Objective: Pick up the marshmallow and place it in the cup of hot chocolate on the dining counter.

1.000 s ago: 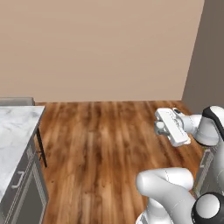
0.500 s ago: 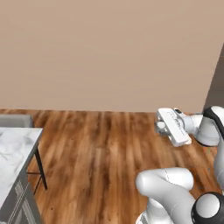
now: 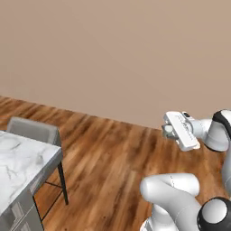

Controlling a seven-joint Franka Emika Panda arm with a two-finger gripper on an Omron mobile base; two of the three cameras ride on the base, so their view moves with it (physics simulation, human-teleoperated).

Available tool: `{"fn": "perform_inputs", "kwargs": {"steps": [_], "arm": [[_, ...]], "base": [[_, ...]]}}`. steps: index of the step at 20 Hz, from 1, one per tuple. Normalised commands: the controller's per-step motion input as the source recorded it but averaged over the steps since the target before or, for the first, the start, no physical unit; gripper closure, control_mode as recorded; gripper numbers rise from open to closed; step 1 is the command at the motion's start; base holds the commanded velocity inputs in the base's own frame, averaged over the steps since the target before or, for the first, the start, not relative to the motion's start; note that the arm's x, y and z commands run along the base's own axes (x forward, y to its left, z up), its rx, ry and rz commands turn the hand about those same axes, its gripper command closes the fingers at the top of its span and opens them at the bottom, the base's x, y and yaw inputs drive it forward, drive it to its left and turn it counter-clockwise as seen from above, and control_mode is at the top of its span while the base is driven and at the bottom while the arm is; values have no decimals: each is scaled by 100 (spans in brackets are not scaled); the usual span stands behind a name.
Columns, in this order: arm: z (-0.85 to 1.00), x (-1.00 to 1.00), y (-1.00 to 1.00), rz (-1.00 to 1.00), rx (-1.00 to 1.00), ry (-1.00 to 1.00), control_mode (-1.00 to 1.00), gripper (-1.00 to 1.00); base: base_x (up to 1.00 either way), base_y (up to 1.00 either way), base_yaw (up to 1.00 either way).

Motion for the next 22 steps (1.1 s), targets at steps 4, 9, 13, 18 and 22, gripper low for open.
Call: {"fn": "perform_inputs", "kwargs": {"steps": [4,9,13,18,22], "arm": [[0,0,0,0,0,0,100,100],[0,0,0,0,0,0,100,100],[0,0,0,0,0,0,100,100],[0,0,0,0,0,0,100,100],[0,0,0,0,0,0,100,100]], "base": [[100,-26,72],[79,4,77],[55,51,75],[54,49,63],[-1,-2,37]]}}
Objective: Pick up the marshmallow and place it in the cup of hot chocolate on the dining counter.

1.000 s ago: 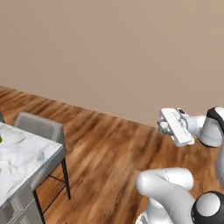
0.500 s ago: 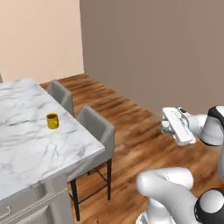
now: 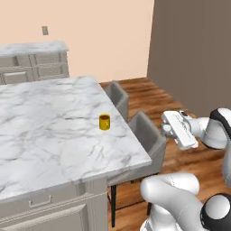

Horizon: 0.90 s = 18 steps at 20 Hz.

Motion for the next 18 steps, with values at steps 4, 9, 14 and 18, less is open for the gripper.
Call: {"fn": "perform_inputs", "kwargs": {"steps": [4,9,14,18], "arm": [[0,0,0,0,0,0,100,100],[0,0,0,0,0,0,100,100],[0,0,0,0,0,0,100,100],[0,0,0,0,0,0,100,100]], "base": [[-9,-100,59],[0,-98,61],[0,-77,69],[1,-72,70]]}}
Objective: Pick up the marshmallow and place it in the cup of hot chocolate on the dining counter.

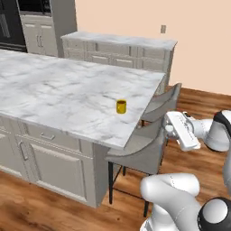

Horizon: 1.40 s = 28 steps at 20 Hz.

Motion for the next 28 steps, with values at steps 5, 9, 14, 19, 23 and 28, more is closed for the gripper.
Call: {"fn": "perform_inputs", "kwargs": {"steps": [5,9,14,19,23,28], "arm": [[0,0,0,0,0,0,100,100],[0,0,0,0,0,0,100,100],[0,0,0,0,0,0,100,100],[0,0,0,0,0,0,100,100],[0,0,0,0,0,0,100,100],[0,0,0,0,0,0,100,100]], "base": [[4,-75,69],[10,-96,58],[23,-100,44],[0,-100,47],[4,-97,55],[63,-87,48]]}}
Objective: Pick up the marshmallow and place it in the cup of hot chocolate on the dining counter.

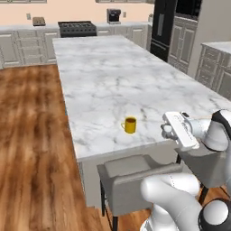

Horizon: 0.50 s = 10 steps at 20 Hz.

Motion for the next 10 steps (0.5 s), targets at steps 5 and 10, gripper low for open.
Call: {"fn": "perform_inputs", "kwargs": {"steps": [5,10], "arm": [[0,0,0,0,0,0,100,100],[0,0,0,0,0,0,100,100]], "base": [[100,-49,30],[100,-23,34]]}}
